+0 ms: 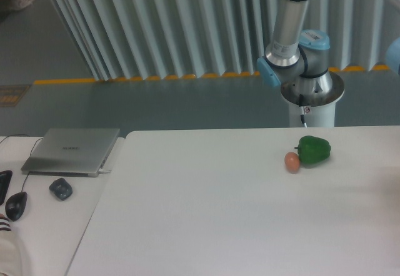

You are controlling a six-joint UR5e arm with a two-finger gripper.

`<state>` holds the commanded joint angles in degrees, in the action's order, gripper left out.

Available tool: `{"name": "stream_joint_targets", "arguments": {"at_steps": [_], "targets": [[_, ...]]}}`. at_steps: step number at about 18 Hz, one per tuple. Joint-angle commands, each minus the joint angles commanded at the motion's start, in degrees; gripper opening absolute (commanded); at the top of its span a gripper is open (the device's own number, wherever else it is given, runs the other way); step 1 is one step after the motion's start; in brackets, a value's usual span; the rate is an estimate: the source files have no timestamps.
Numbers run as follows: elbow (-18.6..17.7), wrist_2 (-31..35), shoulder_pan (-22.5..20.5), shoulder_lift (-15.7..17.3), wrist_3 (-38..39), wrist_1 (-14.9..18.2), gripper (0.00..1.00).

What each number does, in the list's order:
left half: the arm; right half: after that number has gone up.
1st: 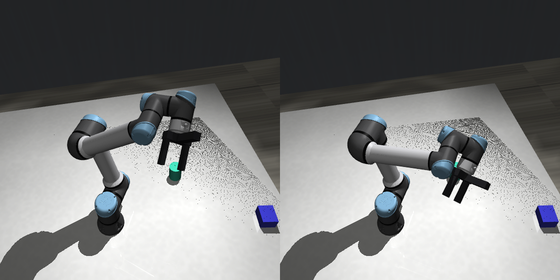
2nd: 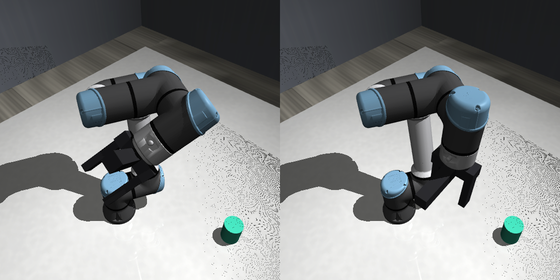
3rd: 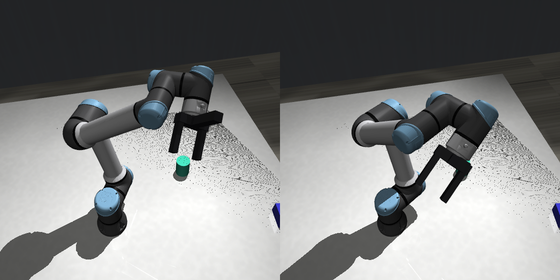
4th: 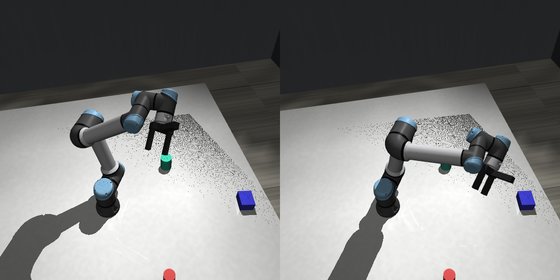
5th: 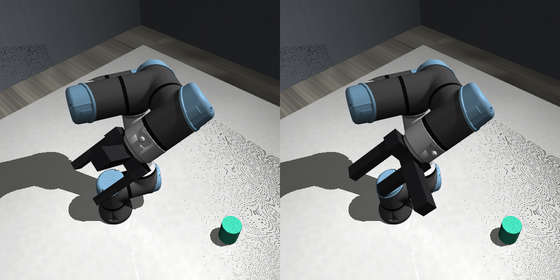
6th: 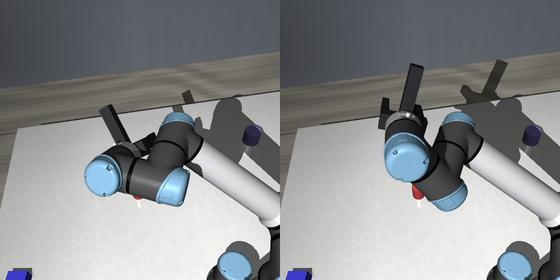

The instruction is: Place the red pepper on the table

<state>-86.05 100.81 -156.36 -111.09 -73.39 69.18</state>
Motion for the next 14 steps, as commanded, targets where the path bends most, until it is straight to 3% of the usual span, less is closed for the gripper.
{"name": "stream_joint_targets", "arguments": {"at_steps": [3,14], "targets": [[-0.44,-0.09,-0.35,-0.27,-0.43,-1.59,1.00],[-0.62,-0.09,-0.44,-2.73,2.46,-1.68,1.00]]}}
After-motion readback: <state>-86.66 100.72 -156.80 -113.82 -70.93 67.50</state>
